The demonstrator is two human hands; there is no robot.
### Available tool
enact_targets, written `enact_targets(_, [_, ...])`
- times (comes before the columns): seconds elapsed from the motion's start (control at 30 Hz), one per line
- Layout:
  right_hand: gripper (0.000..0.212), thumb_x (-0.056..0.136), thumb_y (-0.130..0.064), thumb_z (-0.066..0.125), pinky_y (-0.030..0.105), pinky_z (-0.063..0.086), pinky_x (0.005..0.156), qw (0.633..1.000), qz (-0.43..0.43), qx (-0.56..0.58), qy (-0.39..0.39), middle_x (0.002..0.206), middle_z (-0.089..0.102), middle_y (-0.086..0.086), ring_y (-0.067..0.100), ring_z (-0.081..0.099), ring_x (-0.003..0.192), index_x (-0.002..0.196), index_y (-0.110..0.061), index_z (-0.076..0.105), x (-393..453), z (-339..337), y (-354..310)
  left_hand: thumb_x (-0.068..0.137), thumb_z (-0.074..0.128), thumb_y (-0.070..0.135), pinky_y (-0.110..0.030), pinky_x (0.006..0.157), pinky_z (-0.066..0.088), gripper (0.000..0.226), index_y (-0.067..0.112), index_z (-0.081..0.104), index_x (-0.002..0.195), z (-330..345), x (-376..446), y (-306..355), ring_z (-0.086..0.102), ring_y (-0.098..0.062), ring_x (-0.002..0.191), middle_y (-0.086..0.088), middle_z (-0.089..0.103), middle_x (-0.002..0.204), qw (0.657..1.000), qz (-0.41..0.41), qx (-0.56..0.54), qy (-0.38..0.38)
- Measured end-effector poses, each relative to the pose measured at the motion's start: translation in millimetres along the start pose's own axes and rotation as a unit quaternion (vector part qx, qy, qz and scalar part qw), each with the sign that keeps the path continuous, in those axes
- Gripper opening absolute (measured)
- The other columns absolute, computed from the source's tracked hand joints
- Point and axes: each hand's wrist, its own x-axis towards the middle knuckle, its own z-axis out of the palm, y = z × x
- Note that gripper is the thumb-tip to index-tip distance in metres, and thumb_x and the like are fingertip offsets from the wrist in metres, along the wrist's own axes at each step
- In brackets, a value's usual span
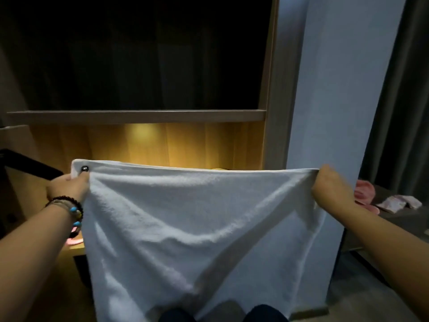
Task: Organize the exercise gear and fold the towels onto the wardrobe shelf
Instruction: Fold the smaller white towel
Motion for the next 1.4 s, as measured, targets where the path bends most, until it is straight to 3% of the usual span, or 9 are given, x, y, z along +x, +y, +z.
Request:
enact_targets(0.17, [0.004,0.086,0.005,0.048,0.053,0.049,0.073,0.990,-0.096,-0.080,0.066,0.083,0.061,0.034,0.049,0.063,0.077,0.089,0.003,0.047,11,-15,1,0.093,0.053,0.024,-0.037,0.085,0.045,0.033,-0.003,0.063,0.109,-3,-11,8,0.060,-0.039,0.105,-0.023,0.064,0.114,1.000,0.008,0.026,-0.013])
enact_targets(0.33, [0.018,0.085,-0.005,0.054,0.043,0.053,0.059,0.976,-0.101,-0.188,0.034,0.066,0.060,0.020,0.035,0.062,0.059,0.079,-0.011,0.037,19,-31,21,0.096,0.050,0.031,-0.035,0.079,0.043,0.033,0.003,0.062,0.106,4,-22,17,0.056,-0.038,0.095,-0.017,0.061,0.100,0.997,0.048,0.063,-0.005])
enact_targets(0.43, [0.011,0.079,0.004,0.054,0.047,0.052,0.061,0.994,-0.011,-0.109,0.021,0.065,0.060,0.028,0.041,0.064,0.061,0.083,-0.001,0.044,17,-29,17,0.092,0.055,0.039,-0.028,0.066,0.037,0.033,0.009,0.061,0.081,6,-21,17,0.049,-0.028,0.076,-0.007,0.053,0.074,1.000,0.004,0.021,-0.011])
enact_targets(0.53, [0.015,0.086,-0.002,0.051,0.047,0.054,0.071,0.996,0.075,0.044,-0.034,0.098,0.061,0.034,0.043,0.063,0.082,0.099,0.006,0.050,25,-34,7,0.082,0.066,0.039,-0.031,0.077,0.046,0.027,0.014,0.056,0.086,8,-20,16,0.054,-0.026,0.083,-0.004,0.057,0.087,0.997,-0.072,-0.024,-0.029])
enact_targets(0.63, [0.011,0.090,0.007,0.049,0.031,0.052,0.037,0.906,0.177,0.353,-0.155,0.089,0.058,0.020,0.031,0.056,0.065,0.091,-0.002,0.055,26,-38,-19,0.074,0.072,0.033,-0.033,0.082,0.047,0.035,0.010,0.054,0.092,21,-30,21,0.057,-0.026,0.088,-0.004,0.059,0.098,0.991,-0.118,-0.049,-0.040])
enact_targets(0.9, [0.021,0.090,0.009,0.049,0.030,0.060,0.061,0.814,0.054,0.497,-0.296,0.100,0.065,0.019,0.030,0.066,0.091,0.092,0.004,0.069,8,-57,-87,0.075,0.073,0.033,-0.033,0.074,0.046,0.026,0.014,0.057,0.067,70,-56,49,0.054,-0.021,0.077,-0.004,0.060,0.084,0.976,-0.114,-0.129,-0.132])
enact_targets(1.07, [0.011,0.083,-0.013,0.072,0.012,0.046,0.055,0.955,-0.159,0.137,-0.210,0.089,0.067,0.003,0.011,0.062,0.077,0.094,-0.012,0.072,21,-60,-98,0.085,0.064,0.031,-0.032,0.074,0.040,0.024,0.019,0.052,0.068,82,-53,59,0.049,-0.023,0.076,0.000,0.052,0.074,0.980,-0.088,-0.123,-0.127])
enact_targets(1.23, [0.016,0.089,-0.024,0.066,0.018,0.043,0.061,0.968,-0.182,0.139,-0.103,0.083,0.067,0.002,0.013,0.062,0.074,0.094,-0.009,0.071,41,-58,-97,0.091,0.057,0.029,-0.030,0.072,0.037,0.020,0.014,0.056,0.076,84,-47,61,0.048,-0.025,0.079,-0.002,0.053,0.075,0.986,-0.069,-0.127,-0.085])
enact_targets(1.4, [0.002,0.091,-0.021,0.062,0.015,0.041,0.071,0.934,-0.288,0.200,-0.067,0.098,0.048,-0.004,0.013,0.052,0.089,0.091,-0.019,0.061,31,-47,-133,0.089,0.057,0.024,-0.030,0.064,0.032,0.023,0.017,0.053,0.068,109,-72,75,0.038,-0.020,0.072,0.000,0.044,0.068,0.976,-0.003,-0.134,-0.173])
